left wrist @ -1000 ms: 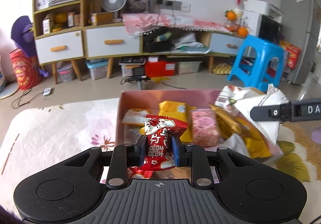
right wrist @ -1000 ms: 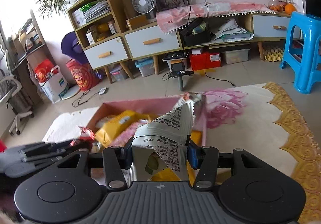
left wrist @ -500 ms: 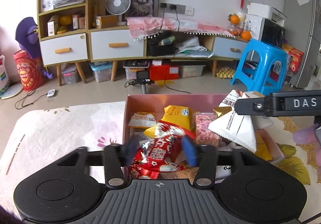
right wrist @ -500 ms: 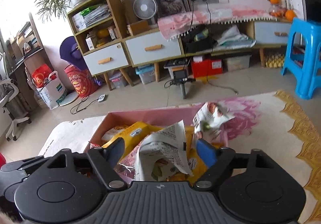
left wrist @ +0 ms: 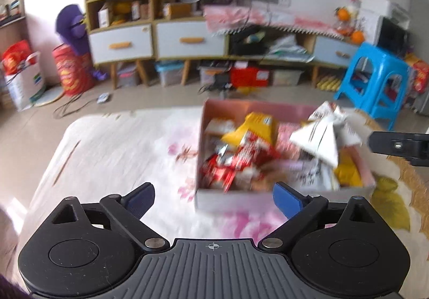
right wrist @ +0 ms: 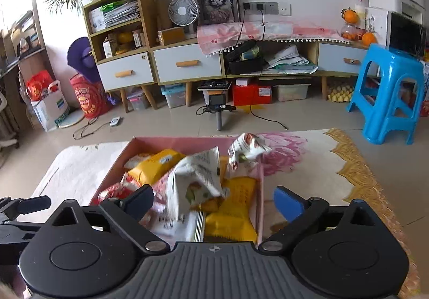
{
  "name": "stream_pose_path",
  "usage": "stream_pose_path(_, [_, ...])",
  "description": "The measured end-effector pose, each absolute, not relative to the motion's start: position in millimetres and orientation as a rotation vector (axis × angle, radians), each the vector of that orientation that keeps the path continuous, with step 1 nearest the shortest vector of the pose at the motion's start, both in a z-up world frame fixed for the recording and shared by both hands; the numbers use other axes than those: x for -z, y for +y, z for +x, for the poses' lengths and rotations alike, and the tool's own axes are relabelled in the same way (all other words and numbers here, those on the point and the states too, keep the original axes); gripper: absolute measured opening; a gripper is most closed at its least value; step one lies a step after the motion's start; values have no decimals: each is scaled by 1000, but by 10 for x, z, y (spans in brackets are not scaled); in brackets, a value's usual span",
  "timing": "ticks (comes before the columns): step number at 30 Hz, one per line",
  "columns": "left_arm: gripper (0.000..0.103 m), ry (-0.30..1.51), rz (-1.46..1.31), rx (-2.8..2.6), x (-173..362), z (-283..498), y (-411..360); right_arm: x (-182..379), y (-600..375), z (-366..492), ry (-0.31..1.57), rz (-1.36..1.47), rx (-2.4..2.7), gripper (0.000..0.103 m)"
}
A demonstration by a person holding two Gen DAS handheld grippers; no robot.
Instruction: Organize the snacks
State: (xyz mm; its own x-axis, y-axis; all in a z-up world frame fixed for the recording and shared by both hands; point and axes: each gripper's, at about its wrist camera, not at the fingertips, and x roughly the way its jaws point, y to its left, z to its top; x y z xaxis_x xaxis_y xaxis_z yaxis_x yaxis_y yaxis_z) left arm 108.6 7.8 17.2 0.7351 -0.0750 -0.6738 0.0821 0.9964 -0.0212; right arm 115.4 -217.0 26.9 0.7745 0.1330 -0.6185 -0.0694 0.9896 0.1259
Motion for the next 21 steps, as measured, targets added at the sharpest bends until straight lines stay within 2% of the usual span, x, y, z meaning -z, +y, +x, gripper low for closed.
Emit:
stream_pose_path(7, [102,804,-7,4,-221,635,102,-280,-2014,756,732,24,-45,92])
stream_pose_path(21, [103,795,2,-41,-352,309,93,-275,-1874,312,726,-9,-30,95])
